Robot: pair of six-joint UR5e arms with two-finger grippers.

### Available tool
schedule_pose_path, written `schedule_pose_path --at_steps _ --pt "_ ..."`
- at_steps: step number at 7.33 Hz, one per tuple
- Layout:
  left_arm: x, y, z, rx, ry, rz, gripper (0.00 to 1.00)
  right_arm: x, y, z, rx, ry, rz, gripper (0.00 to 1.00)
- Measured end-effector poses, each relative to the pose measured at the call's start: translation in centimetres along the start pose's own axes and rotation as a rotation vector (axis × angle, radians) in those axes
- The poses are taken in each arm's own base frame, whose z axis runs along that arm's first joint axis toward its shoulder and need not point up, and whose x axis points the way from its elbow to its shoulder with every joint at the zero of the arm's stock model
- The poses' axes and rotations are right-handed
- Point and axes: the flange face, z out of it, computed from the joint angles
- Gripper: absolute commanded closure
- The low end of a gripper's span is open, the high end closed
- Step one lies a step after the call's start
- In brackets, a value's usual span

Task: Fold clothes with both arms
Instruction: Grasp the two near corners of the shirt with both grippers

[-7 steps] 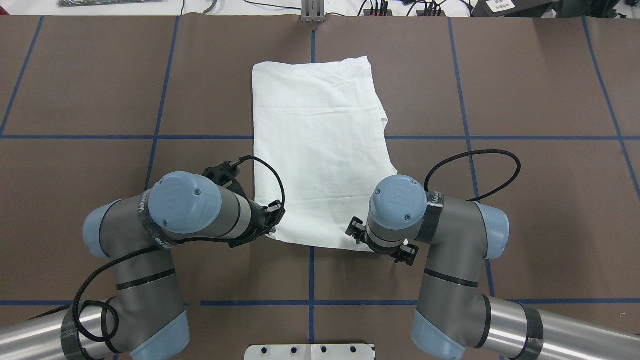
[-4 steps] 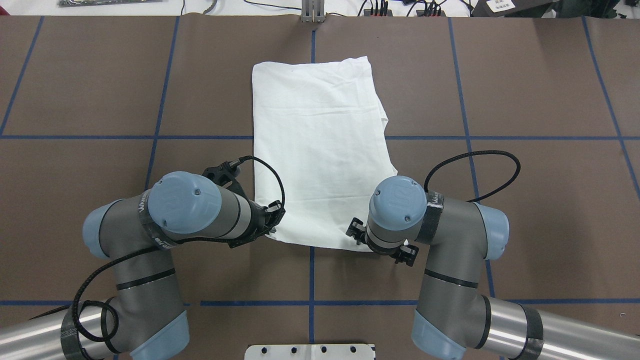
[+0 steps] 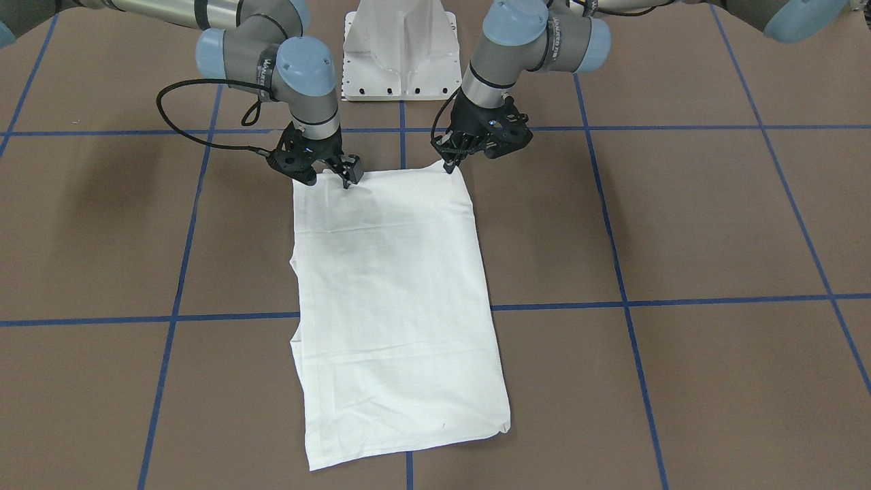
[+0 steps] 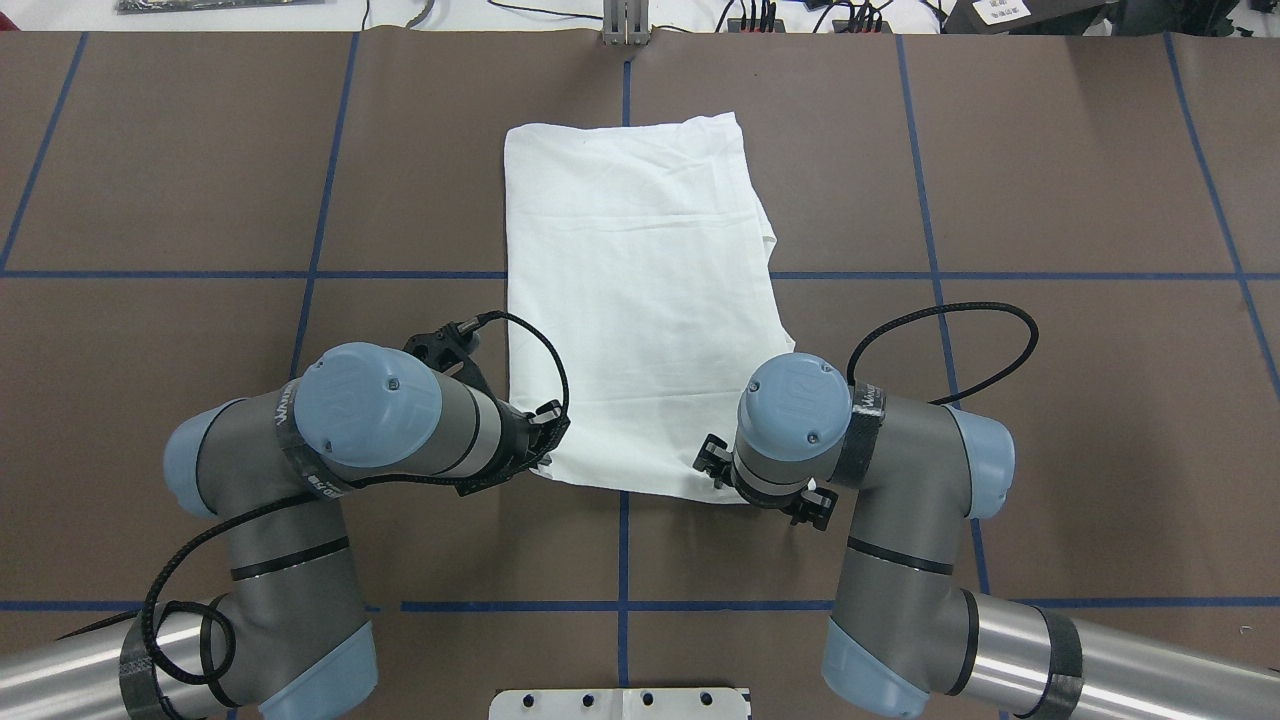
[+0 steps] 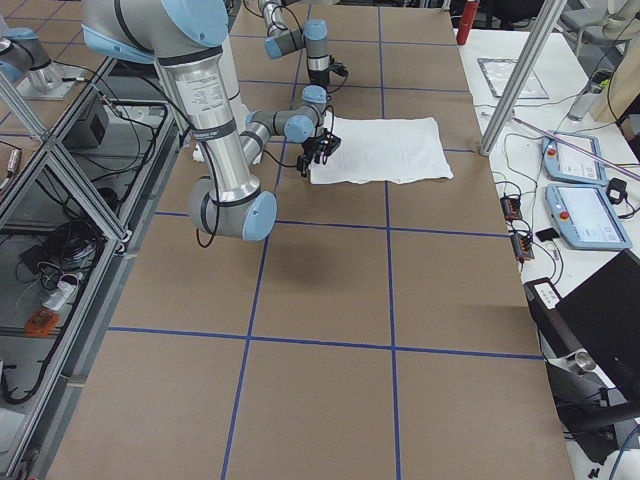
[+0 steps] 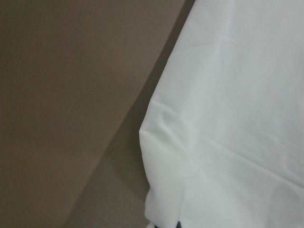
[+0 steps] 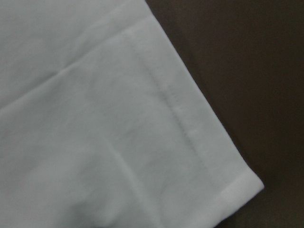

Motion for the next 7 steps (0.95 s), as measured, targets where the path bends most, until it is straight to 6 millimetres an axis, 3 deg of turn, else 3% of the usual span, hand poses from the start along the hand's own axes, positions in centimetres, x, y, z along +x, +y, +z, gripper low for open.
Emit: schedule_pose_path --at_steps 1,2,4,7 --pt "0.0 0.0 0.0 0.000 0.000 0.000 1.00 -0.1 0.0 0.0 -0.002 -0.009 0.001 0.68" --pt "0.0 0.0 0.0 0.000 0.000 0.000 1.00 -0.2 0.0 -0.1 -0.002 -0.014 0.000 0.85" --pt "-0.1 0.0 0.1 0.000 -0.002 0.000 1.00 -0.5 0.2 -0.4 -0.006 -0.024 -0.004 0.95" --pt "-0.2 -0.1 0.3 -0.001 -0.006 -0.001 1.00 -0.8 0.1 -1.3 -0.010 -0.041 -0.005 1.00"
